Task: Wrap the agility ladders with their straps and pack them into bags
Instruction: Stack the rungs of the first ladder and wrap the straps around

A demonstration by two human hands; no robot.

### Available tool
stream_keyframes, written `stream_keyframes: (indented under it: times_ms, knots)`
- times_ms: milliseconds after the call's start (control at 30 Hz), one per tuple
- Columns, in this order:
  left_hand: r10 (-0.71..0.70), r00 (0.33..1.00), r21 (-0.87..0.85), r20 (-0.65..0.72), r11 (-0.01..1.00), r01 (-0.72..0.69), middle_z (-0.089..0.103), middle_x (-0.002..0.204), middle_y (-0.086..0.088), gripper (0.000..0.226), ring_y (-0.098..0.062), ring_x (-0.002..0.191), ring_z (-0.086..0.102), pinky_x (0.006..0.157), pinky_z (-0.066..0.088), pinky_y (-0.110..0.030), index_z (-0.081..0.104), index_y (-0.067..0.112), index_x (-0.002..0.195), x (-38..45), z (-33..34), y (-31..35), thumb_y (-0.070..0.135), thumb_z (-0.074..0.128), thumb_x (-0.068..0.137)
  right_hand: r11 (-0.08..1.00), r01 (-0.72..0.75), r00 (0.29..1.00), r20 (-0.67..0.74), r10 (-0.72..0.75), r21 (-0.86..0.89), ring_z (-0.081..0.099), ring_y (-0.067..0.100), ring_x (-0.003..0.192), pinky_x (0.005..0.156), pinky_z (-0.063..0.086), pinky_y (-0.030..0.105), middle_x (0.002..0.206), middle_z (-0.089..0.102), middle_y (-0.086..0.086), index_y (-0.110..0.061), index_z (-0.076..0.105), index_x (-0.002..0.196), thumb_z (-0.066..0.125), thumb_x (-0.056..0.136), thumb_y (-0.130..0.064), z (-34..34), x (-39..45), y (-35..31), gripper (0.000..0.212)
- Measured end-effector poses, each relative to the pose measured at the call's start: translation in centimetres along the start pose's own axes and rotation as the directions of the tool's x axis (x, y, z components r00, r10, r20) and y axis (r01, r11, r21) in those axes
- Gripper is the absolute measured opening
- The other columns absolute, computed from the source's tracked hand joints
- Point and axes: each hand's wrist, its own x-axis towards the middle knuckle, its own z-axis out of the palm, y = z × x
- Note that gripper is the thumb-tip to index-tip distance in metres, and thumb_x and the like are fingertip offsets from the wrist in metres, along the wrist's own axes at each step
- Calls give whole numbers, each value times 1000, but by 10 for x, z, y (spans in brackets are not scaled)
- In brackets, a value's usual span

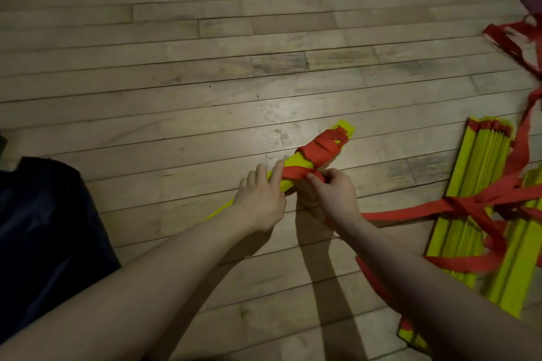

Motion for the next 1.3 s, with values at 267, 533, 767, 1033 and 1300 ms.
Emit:
stream_keyframes:
  times_ms: [267,533,767,1033,1300]
  knots:
    - [177,984,29,-29,984,-177,33,139,-11,73,-31,122,44,91,44,-42,19,23,148,22,0,28,34,61,89,993,-61,997,-39,65,105,54,19,65,60,42,28,64,57,3,-13,55,69,58,91,-13,-34,3,23,22]
    - [171,985,117,-24,979,-167,42,130,-9,57,-28,120,40,94,40,-37,32,12,140,9,10,35,26,56,90,967,6,1000,21,-1,-254,57,31,95,76,42,34,97,61,11,-6,58,102,57,86,-16,-34,-16,27,20]
    - [95,995,29,-32,995,-94,42,130,-11,50,-30,120,40,96,38,-38,38,10,134,-22,-11,20,28,55,91,825,220,964,-12,-265,-521,41,35,117,94,30,39,127,44,17,-4,51,123,59,86,-17,-15,-46,4,40]
    - [-101,993,-190,-54,978,89,44,135,-8,49,-25,123,44,99,41,-41,38,11,136,-93,-32,-47,27,54,93,775,521,846,339,-412,-357,56,31,101,86,43,42,107,60,13,-3,61,107,59,85,-8,49,-81,-36,24]
    - [-236,971,-134,-50,965,227,39,139,-5,47,-25,125,33,104,28,-36,36,14,138,-162,-19,-126,22,49,93,538,773,570,742,-354,-337,50,27,114,95,36,34,122,55,7,-13,55,123,61,85,-18,121,-119,-69,39]
